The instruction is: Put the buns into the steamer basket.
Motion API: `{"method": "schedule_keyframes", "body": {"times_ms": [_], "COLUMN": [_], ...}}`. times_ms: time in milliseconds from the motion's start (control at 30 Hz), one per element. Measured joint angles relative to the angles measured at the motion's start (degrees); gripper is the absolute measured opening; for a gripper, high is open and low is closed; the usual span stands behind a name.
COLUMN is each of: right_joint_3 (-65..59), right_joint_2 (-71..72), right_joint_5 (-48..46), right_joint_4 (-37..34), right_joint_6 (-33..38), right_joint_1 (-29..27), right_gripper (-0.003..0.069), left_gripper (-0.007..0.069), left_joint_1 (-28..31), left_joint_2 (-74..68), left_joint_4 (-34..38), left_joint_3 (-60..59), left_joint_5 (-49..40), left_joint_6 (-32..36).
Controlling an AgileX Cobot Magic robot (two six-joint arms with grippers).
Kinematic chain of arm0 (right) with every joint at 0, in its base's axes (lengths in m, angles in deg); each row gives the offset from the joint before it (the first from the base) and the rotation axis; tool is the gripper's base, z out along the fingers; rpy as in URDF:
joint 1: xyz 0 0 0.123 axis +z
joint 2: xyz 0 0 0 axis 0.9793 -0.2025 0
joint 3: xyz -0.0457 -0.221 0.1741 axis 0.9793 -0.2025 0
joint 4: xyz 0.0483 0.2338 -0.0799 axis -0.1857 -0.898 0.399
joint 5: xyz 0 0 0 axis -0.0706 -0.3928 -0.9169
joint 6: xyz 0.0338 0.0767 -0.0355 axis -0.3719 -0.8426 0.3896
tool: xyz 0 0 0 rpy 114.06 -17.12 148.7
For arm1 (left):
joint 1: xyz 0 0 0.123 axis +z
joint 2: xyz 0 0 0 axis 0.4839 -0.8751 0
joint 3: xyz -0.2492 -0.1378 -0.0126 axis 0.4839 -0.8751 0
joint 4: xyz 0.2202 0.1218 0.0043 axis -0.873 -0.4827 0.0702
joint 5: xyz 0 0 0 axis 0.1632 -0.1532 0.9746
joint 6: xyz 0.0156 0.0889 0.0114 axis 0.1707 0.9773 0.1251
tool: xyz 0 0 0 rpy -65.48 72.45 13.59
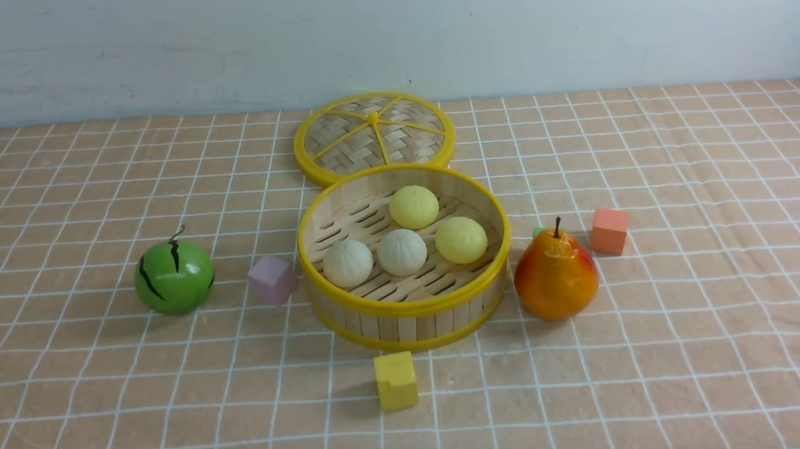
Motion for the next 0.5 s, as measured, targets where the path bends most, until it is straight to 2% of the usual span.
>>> {"method": "schedule_keyframes", "body": {"times_ms": [500], "right_joint_3": [0.0], "right_joint_2": [0.0], "right_joint_5": [0.0], "right_joint_4": [0.0], "right_joint_6": [0.0], "right_joint_1": [0.0], "right_gripper": [0.0097], "left_gripper": [0.0018], "left_joint_1": [0.0], "left_joint_2": [0.0], "left_joint_4": [0.0], "left_joint_3": [0.0], "left_joint_5": [0.0], "left_joint_6": [0.0]}}
